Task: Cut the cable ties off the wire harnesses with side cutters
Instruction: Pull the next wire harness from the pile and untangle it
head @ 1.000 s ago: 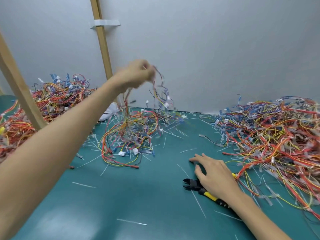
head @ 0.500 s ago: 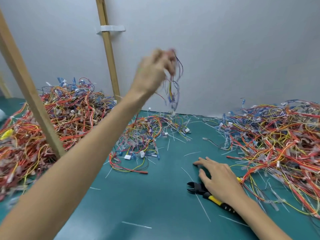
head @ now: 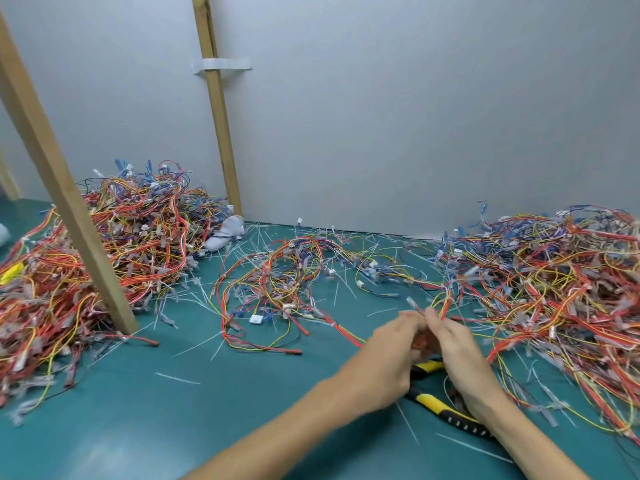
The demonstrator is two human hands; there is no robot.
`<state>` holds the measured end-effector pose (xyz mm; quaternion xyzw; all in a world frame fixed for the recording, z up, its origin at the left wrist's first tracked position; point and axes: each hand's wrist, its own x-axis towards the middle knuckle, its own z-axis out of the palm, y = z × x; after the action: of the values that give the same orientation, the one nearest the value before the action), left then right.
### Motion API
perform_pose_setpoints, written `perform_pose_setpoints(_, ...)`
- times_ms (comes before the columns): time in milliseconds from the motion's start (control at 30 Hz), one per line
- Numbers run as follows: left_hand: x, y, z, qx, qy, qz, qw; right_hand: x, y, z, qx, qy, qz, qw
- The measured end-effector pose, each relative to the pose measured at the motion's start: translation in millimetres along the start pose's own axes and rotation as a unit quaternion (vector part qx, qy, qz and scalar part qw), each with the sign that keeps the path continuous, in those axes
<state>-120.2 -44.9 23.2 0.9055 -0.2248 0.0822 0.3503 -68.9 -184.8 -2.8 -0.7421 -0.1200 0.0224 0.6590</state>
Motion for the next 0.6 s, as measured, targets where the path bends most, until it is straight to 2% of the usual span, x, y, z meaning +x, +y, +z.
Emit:
perform_pose_setpoints(67, -9, -13, -5, 0.137, -0.004, 0.061, 0.989, 0, 1, 1, -0.012, 0.003, -0.002, 1.0)
perform_pose_setpoints(100, -14, -20, -10, 0.201, 0.024, 0.086, 0.976, 0, 0, 1, 0.004, 0.017, -0.001, 1.0)
perform_pose_setpoints(167, -22, -32, -23, 0.255, 0.099, 0.099, 0.957, 0, -5, 0, 0.076, 0.052, 0.012, 0.996)
perform_pose_setpoints(233, -29, -48, -35, 0.276, 0.161, 0.071, 0.945, 0, -8, -2, 0.155, 0.08, 0.038, 0.984)
perform_pose_setpoints(300, -36, -70, -46, 0.291, 0.19, 0.02, 0.938, 2, -11, -5, 0.259, 0.09, 0.075, 0.959)
perform_pose_setpoints(400, -47, -99, -54, 0.17, 0.174, -0.089, 0.966, 5, -17, -10, 0.397, 0.068, 0.111, 0.908)
perform_pose_setpoints(433, -49, -104, -54, 0.153, 0.162, -0.1, 0.97, 5, -18, -11, 0.418, 0.062, 0.113, 0.899)
perform_pose_setpoints(600, -49, -121, -59, 0.24, 0.159, -0.089, 0.953, 7, -39, -44, 0.463, 0.039, 0.074, 0.883)
